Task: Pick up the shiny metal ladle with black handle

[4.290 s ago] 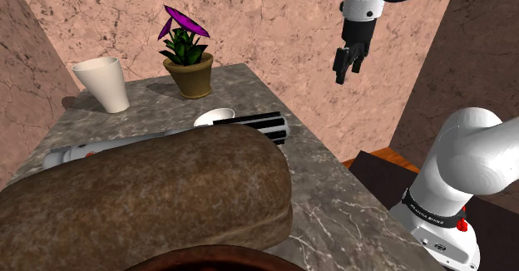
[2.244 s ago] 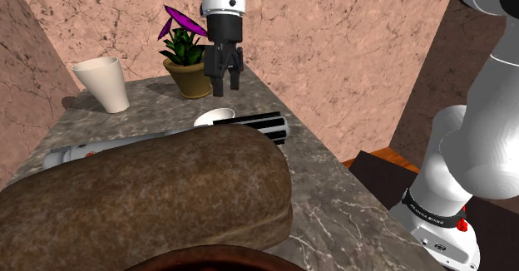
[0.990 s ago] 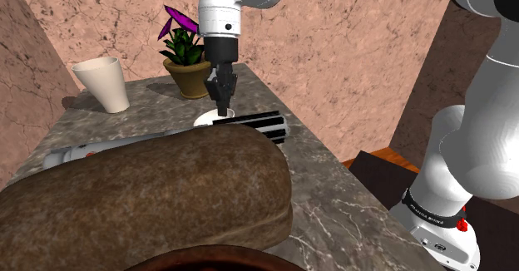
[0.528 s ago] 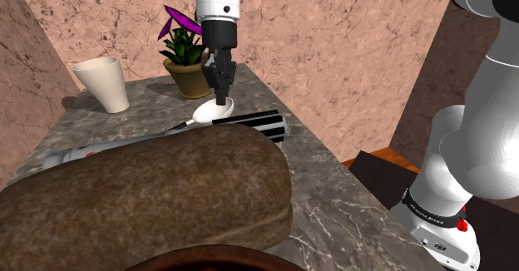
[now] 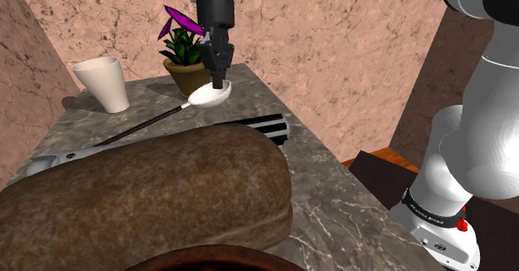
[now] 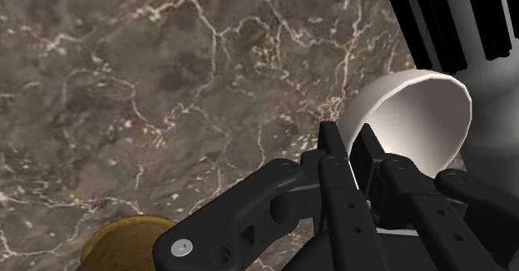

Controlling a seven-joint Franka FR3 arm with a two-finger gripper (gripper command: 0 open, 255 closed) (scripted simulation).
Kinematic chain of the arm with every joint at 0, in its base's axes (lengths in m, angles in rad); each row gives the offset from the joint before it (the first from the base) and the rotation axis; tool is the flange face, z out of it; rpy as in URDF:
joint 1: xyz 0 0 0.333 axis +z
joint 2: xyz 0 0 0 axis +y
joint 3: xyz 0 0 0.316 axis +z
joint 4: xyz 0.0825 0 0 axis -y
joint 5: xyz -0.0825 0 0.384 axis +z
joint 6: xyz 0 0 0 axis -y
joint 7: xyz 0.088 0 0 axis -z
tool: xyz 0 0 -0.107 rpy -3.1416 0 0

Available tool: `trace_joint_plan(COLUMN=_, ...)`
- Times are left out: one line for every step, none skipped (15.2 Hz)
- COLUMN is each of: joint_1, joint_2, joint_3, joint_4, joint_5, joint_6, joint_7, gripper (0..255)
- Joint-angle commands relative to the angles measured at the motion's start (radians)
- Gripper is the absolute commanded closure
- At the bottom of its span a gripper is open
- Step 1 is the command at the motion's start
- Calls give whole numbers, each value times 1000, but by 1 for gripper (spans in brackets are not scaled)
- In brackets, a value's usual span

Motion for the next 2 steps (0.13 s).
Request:
trace_joint_plan(joint_1=0, joint_2=4, joint_3=0, joint_4=24, joint_5=0, joint_6=-19, joint_7=5, gripper=255)
trace_joint_plan(joint_1=0, joint_2=4, joint_3=0, joint_4=24, joint_5=0, joint_6=-19, joint_7=5, gripper=255)
